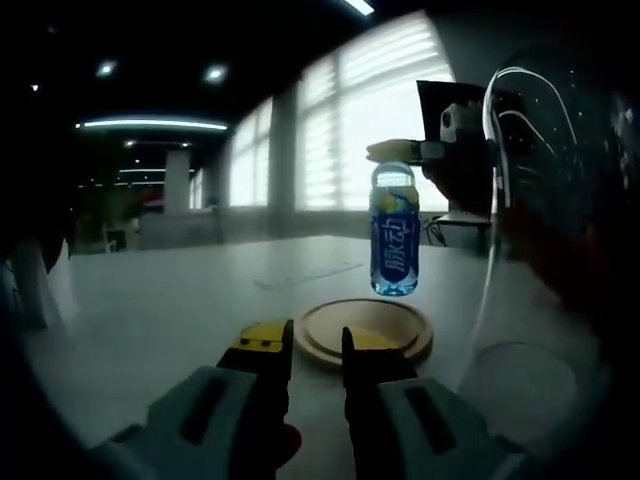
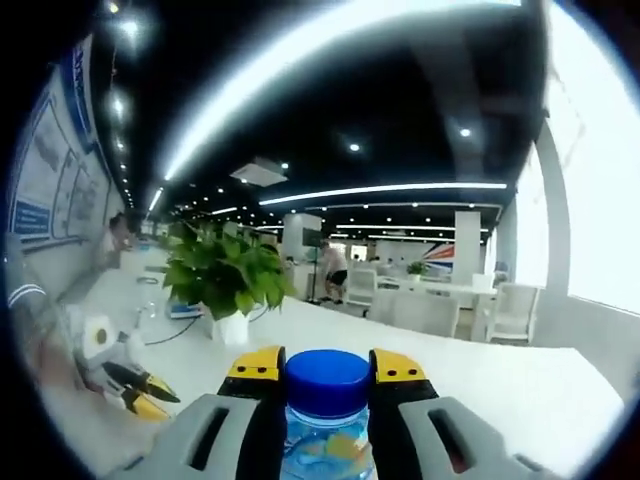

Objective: Open the cover put in the Mizone put the cover back on

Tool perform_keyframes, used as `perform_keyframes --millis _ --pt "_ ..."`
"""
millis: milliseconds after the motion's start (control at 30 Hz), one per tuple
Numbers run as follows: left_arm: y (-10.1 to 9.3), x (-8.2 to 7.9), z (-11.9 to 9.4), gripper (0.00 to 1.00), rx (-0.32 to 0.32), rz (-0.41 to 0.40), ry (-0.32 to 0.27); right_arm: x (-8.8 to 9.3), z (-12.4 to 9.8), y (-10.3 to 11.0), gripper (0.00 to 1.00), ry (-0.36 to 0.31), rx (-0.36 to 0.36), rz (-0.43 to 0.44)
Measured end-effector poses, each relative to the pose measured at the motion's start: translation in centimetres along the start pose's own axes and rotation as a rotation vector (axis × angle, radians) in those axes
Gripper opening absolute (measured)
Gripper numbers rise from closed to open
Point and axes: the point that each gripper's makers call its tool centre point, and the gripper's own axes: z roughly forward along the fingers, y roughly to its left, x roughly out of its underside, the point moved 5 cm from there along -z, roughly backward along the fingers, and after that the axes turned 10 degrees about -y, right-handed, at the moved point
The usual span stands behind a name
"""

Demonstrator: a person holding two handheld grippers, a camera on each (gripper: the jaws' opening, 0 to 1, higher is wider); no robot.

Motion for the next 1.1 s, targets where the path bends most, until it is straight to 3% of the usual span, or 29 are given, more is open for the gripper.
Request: perform_keyframes --millis 267,433,667,800,833,867,933,1100 --pt "-0.2 -0.2 -0.1 0.15 -0.002 0.002 -0.003 0.4 1.1 3.1 0.24 -0.013 -0.093 0.039" --pt "-0.5 -0.1 -0.1 0.15 0.003 0.008 0.003 0.8 1.7 5.0 0.24 -0.004 -0.14 0.012" --pt "-0.7 -0.3 -0.1 0.15 0.006 0.005 -0.002 0.7 2.2 5.8 0.24 -0.047 -0.145 0.051" --pt "-0.8 -0.2 -0.1 0.15 0.012 0.006 0.002 1.8 2.7 6.3 0.24 -0.013 -0.147 0.061" --pt "-0.8 -0.2 -0.1 0.15 0.014 0.005 0.003 1.4 2.9 6.2 0.24 -0.075 -0.126 0.082" --pt "-0.9 -0.2 -0.1 0.15 0.016 0.01 0.003 1.7 2.9 6.2 0.24 -0.016 -0.15 0.071" --pt "-1.0 -0.2 -0.1 0.15 0.016 0.01 0.004 1.9 2.8 6.1 0.25 0.0 -0.148 0.068" --pt "-1.0 -0.2 -0.1 0.15 0.014 0.008 0.003 1.7 3.2 5.8 0.25 -0.012 -0.151 0.087"
